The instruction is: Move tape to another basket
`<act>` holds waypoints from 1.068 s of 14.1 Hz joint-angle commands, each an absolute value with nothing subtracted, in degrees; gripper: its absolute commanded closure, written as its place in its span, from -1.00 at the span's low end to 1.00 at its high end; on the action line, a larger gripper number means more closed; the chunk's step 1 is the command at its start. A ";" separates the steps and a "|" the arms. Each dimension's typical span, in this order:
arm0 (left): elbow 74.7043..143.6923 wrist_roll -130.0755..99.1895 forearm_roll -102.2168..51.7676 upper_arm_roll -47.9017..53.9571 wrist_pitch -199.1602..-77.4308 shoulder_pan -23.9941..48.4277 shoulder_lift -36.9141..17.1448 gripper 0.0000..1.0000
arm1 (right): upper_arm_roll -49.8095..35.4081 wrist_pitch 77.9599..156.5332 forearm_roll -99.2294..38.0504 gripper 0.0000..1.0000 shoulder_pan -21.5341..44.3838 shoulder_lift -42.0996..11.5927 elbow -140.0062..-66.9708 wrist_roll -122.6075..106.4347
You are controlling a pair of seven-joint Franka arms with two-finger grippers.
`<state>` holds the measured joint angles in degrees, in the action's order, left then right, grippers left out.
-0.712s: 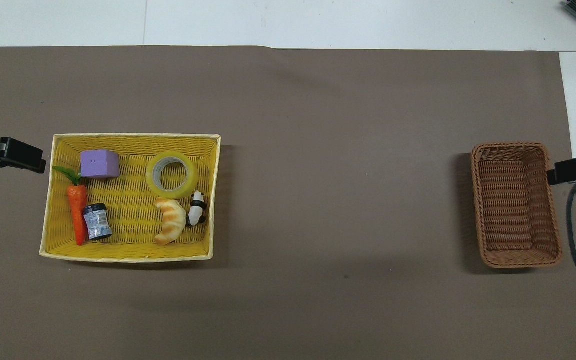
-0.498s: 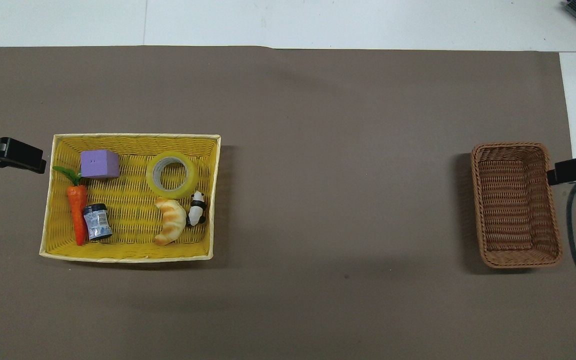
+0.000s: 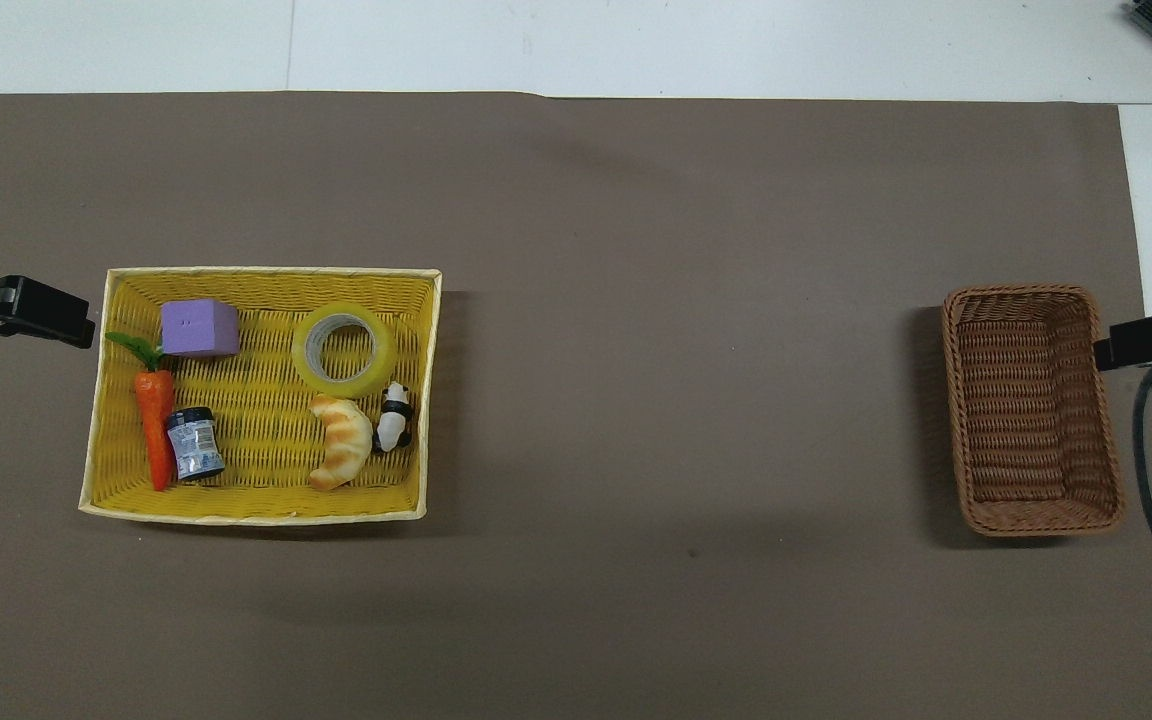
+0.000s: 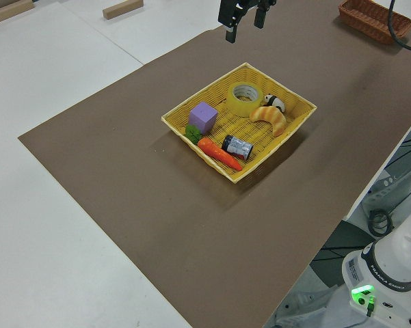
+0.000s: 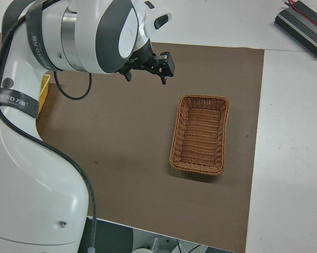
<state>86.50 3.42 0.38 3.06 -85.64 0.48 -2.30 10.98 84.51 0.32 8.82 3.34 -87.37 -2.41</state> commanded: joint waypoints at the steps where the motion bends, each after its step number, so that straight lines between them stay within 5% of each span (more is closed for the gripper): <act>1: 87.01 3.87 0.62 3.08 -84.99 0.35 -1.76 -1.00 | 10.99 84.20 0.09 -1.00 8.61 3.08 -86.84 -3.60; 15: 87.01 3.52 0.62 3.08 -86.04 0.79 -1.76 -1.00 | 10.99 84.29 0.09 -1.00 8.61 3.08 -86.84 -3.60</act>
